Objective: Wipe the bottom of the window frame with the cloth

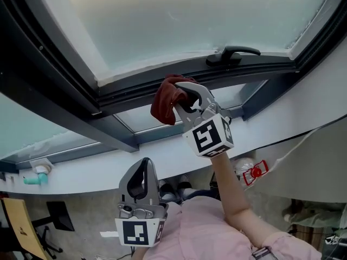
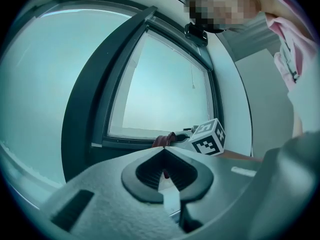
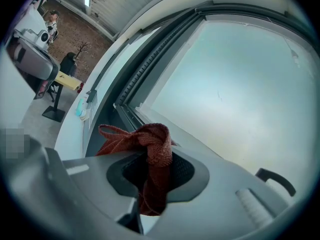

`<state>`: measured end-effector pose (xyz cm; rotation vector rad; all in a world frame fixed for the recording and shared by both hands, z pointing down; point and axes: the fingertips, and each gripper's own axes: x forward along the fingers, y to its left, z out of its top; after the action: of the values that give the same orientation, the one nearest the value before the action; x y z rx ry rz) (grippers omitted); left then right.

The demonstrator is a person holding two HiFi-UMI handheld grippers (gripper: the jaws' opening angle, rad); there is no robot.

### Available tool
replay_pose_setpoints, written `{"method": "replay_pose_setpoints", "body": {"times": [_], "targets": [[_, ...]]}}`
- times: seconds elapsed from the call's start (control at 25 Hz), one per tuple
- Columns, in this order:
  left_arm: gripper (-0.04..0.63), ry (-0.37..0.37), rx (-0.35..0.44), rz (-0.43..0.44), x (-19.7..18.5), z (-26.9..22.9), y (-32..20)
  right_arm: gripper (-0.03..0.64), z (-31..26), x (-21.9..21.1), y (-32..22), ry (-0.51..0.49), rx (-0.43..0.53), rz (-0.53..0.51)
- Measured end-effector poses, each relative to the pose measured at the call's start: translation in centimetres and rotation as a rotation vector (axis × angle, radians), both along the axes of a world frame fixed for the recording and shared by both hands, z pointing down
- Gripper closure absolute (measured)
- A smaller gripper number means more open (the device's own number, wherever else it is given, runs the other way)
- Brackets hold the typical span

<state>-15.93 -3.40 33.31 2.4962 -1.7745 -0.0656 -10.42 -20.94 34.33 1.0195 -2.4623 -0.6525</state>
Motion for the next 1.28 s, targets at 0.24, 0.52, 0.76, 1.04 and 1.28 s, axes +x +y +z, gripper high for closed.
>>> {"method": "replay_pose_setpoints", "body": {"times": [0.24, 0.52, 0.76, 1.04, 1.28], "targets": [[0.598, -0.014, 0.017, -0.020, 2.4, 0.2, 0.5, 0.540, 0.0, 2.5, -0.4, -0.019, 0.011, 0.013], [0.598, -0.022, 0.039, -0.034, 4.6, -0.1, 1.5, 0.540, 0.1, 4.2, -0.6, -0.025, 0.007, 0.012], [0.598, -0.026, 0.031, -0.056, 4.3, 0.0, 1.8, 0.541, -0.1, 4.2, -0.7, -0.049, 0.002, 0.001], [0.598, -0.022, 0.031, -0.062, 4.2, -0.1, 1.9, 0.541, -0.1, 4.6, -0.9, -0.049, 0.002, 0.010], [0.598, -0.020, 0.034, -0.062, 4.1, -0.1, 1.9, 0.541, -0.1, 5.1, -1.1, -0.049, -0.002, 0.016]]}}
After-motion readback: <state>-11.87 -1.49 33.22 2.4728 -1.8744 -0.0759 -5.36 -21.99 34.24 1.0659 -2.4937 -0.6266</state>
